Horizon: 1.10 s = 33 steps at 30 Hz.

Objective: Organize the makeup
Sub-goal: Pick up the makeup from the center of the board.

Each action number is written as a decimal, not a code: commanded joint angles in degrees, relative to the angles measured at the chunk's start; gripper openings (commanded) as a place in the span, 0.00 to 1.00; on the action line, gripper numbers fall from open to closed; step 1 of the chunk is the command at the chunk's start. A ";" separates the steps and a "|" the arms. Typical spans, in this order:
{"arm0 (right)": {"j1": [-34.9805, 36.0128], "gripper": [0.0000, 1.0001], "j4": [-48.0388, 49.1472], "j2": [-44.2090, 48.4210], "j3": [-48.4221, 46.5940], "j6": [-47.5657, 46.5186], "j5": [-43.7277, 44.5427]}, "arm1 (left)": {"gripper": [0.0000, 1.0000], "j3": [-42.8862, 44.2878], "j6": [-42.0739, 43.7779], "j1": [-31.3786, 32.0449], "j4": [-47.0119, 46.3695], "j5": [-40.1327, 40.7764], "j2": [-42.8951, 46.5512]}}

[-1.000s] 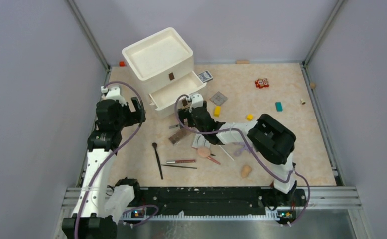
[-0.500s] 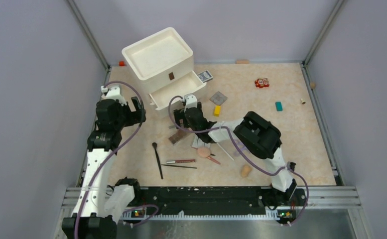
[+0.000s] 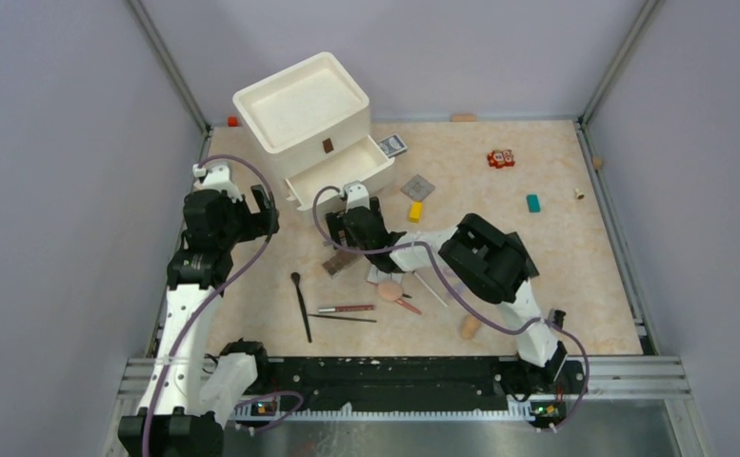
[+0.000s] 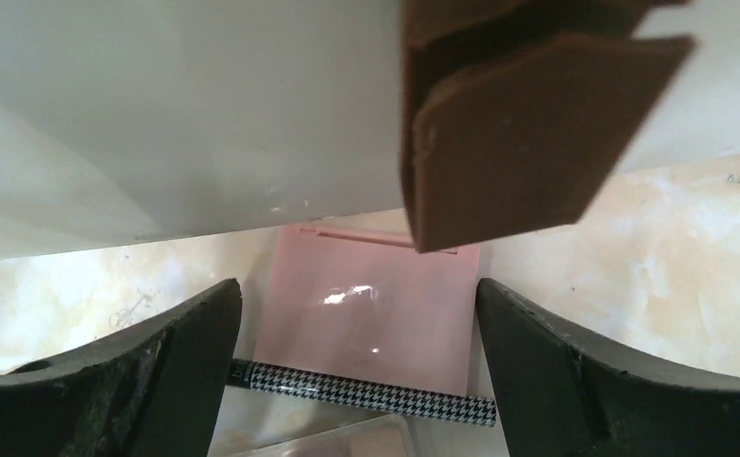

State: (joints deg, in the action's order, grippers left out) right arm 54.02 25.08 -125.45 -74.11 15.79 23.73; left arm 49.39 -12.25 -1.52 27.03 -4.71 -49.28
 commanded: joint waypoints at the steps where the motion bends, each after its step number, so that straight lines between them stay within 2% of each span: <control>1: 0.78 0.91 -4.33 -1.55 -2.91 -0.14 1.22 | 0.99 0.62 0.47 -0.06 -2.23 -0.22 0.42; 8: 1.52 0.86 -10.00 -2.15 -4.26 -0.36 2.72 | 0.99 0.55 0.55 -0.11 -2.32 -0.06 0.41; 15: 2.72 0.69 -10.39 1.48 0.48 -1.38 5.35 | 0.99 0.55 0.56 -0.07 -2.33 -0.26 0.38; 21: 2.80 0.61 -7.57 10.36 8.95 -0.87 7.66 | 0.99 0.55 0.56 -0.07 -2.33 -0.24 0.15; 33: 2.82 0.59 -9.11 31.99 22.67 1.41 14.75 | 0.99 0.54 0.56 -0.19 -2.32 -0.16 0.06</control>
State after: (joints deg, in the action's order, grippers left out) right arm 56.14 15.29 -102.04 -53.15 16.34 33.65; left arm 49.39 -12.23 -1.52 27.03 -4.69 -49.28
